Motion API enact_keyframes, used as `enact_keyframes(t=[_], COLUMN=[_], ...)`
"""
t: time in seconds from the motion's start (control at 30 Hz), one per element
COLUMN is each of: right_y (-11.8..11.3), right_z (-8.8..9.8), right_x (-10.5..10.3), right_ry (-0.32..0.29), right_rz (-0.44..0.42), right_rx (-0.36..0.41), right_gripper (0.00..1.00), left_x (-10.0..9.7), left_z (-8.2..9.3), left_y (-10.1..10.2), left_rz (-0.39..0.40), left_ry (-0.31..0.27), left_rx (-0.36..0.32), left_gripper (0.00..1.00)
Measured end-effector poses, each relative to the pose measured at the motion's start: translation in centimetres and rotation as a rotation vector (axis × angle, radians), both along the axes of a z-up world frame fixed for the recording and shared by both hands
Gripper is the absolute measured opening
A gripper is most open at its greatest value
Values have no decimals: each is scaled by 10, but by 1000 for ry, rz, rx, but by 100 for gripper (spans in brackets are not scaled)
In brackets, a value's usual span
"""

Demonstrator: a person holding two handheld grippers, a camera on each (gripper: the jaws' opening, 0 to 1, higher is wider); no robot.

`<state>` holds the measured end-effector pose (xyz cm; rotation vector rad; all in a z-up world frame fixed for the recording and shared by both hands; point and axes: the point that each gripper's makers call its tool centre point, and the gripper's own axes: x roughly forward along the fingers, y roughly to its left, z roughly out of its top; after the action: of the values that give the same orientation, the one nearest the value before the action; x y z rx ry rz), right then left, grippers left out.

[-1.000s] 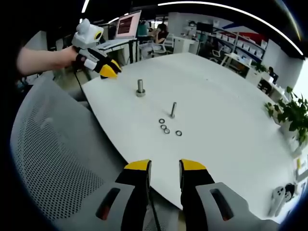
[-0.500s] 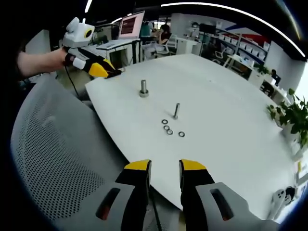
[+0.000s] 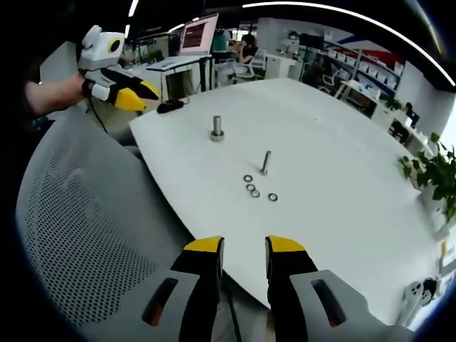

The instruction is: Place the washer onto the threaded stud by aligning its center hole with the stud, sliding it down to the base, and recovering from edge contact or off-axis alignment until the washer reaches the visible bottom stop.

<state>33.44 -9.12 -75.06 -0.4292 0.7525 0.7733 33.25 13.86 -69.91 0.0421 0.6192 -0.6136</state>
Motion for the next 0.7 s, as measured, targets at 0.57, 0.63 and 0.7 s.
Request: enact_keyframes(t=[0.57, 0.63, 0.7], right_y=[0, 2, 14], right_z=[-2, -2, 11], right_x=[0, -2, 1], right_ry=[7, 11, -36], right_rz=[3, 15, 40], right_rx=[-13, -14, 35], right_gripper=[26, 27, 27], left_x=[-1, -1, -1], left_z=[-5, -3, -4], left_y=[-3, -2, -1], left_rz=[-5, 2, -1], left_ry=[-62, -66, -64], left_rx=[50, 44, 44], left_gripper=[28, 28, 28])
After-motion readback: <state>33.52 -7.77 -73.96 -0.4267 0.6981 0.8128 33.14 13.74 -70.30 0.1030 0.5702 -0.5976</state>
